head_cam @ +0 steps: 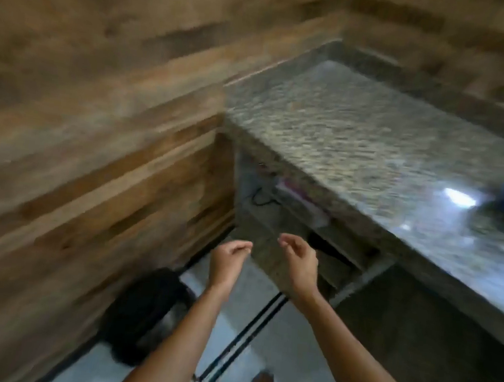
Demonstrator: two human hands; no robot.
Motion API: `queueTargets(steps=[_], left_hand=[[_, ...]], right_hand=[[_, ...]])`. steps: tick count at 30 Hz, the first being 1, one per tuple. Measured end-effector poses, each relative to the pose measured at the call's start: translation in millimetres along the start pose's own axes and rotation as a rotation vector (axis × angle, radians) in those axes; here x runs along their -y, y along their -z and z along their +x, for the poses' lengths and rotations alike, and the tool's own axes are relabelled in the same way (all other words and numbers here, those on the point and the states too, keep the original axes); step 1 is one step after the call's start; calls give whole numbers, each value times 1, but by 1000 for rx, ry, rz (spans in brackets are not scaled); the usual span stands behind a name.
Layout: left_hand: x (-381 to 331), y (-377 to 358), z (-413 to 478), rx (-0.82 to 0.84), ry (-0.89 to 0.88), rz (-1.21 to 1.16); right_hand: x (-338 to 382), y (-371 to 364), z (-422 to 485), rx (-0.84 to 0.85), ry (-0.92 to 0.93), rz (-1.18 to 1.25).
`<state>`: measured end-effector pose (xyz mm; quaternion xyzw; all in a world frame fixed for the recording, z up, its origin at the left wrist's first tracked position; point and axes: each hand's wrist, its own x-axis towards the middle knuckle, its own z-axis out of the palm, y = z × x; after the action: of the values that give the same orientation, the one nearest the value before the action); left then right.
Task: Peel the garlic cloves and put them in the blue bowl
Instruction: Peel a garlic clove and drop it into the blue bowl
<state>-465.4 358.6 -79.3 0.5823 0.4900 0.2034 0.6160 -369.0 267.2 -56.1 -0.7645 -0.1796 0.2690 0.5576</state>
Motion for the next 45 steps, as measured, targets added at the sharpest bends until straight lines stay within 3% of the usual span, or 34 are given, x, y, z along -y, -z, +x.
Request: queueTargets(steps=[5,10,12,16,18,21,23,29,32,36,40,45], left_hand=[[-71,-193,-62,439,-193,145],[-98,-375,-112,727,-327,294],[-97,-442,-123,677,-421,406],[-82,-506,-106,387,-697,802],[-77,-510,-91,343,-665,965],[-75,-511,-75,462,-646,1042],[-72,-515,-68,520,-742,1067],[-70,-508,-55,467,-1144,1041],[-84,-512,-53,479,-941,1021],[-117,-523,-56,423,-639,730],[-177,-551,-36,341,-624,453],[-211,-604,-12,425,-644,655]], right_hand=[[-8,212,-25,-426,58,-105],[-54,369,-32,-621,-19,-139],[-76,426,-29,-638,-58,-150],[-106,500,-9,-606,-102,-150],[-109,513,4,-579,-109,-155],[-107,517,27,-494,-70,-155],[-106,515,42,-459,-59,-151],[-105,505,63,-460,-61,-103],[-105,501,72,-485,-65,-86],[-103,498,87,-505,-85,-31],[-98,504,96,-532,-88,6],[-96,519,95,-603,-106,14]])
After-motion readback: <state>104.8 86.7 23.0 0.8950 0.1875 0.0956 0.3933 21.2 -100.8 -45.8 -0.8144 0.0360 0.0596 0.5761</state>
